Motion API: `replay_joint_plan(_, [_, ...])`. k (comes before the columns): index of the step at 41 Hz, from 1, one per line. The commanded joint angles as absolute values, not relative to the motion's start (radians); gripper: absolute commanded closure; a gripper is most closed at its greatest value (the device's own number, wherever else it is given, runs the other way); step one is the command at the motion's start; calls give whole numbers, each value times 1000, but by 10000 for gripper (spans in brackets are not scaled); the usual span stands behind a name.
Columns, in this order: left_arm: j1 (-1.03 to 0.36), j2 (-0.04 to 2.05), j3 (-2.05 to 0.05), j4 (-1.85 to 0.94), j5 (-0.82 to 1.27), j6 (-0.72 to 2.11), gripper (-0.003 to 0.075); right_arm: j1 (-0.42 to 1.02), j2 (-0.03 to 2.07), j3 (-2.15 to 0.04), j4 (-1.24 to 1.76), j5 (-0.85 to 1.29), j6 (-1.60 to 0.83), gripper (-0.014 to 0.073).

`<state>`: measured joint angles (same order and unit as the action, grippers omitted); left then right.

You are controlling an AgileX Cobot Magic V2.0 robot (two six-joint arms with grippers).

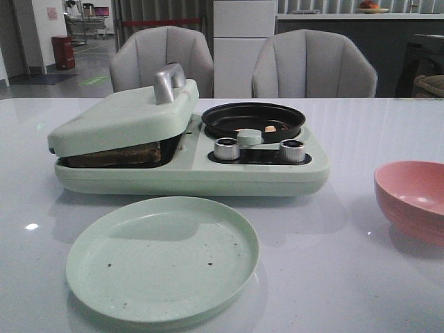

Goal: Make breakfast with bread and shrimp

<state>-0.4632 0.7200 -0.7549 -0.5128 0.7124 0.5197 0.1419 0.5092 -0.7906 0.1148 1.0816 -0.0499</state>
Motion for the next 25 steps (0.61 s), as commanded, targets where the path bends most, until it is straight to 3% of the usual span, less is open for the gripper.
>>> replay_joint_plan(1, [-462,717,-785,-550,645,511,621,143,471,-795,82,1027,-19,185])
replay_joint_plan(9, [-462,717,-785,-550,644,511,621,142,450,-762,40,1035,25,241])
replay_joint_plan(20, [-462,717,-785,-550,644,511,621,142,451,-756,50,1015,25,582])
replay_joint_plan(25, [-462,717,-785,-550,644,511,621,142,451,-756,51,995,25,573])
